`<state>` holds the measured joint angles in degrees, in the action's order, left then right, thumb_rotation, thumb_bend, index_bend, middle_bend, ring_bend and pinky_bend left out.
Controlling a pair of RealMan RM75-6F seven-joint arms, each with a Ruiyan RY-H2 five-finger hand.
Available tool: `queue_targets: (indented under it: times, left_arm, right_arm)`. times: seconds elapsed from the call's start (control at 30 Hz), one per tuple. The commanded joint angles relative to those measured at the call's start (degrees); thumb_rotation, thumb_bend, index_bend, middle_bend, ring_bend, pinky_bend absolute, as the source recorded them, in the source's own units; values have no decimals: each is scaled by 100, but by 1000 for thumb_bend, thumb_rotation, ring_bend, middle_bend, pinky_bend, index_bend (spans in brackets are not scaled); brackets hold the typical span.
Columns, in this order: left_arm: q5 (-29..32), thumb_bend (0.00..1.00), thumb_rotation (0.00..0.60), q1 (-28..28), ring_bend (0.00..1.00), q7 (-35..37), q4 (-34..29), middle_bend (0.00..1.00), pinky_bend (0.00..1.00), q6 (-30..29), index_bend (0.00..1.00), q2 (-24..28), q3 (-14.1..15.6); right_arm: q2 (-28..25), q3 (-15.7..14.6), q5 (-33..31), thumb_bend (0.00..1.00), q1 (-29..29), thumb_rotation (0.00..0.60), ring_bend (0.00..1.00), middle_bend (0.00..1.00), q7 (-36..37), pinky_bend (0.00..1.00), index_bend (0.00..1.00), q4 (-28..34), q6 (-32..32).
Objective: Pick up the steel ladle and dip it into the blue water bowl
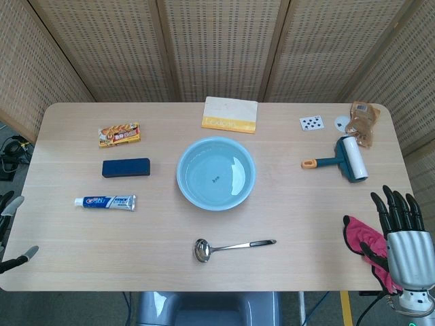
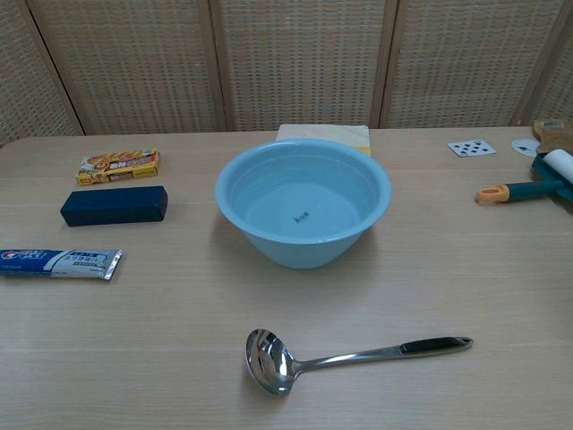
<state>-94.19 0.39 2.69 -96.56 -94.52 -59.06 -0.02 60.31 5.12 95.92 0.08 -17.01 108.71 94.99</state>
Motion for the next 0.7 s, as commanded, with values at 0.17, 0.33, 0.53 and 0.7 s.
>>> queue_targets:
  times: [0.17, 0.33, 0.53, 0.7]
  left_arm:
    - [18, 0, 600, -13, 0, 11, -2, 0, 0, 25, 0, 1, -10]
    - [82, 0, 600, -27, 0, 16, 7, 0, 0, 41, 0, -4, -50]
    - [295, 0, 600, -114, 0, -145, 10, 0, 0, 234, 0, -84, -134]
    - [563, 0, 600, -195, 0, -328, 56, 0, 0, 478, 0, -213, -193]
  right_arm:
    - [-9, -8, -88, 0, 64, 600, 47, 77, 23, 0, 0, -23, -169]
    - [-36, 32, -356, 0, 452, 600, 563, 574, 26, 331, 0, -211, -933]
    - [-313, 44, -836, 0, 1378, 600, 868, 873, 325, 966, 15, -129, -2759]
    - [-244, 66, -1083, 0, 2086, 600, 954, 961, 853, 1000, 149, -179, -3960]
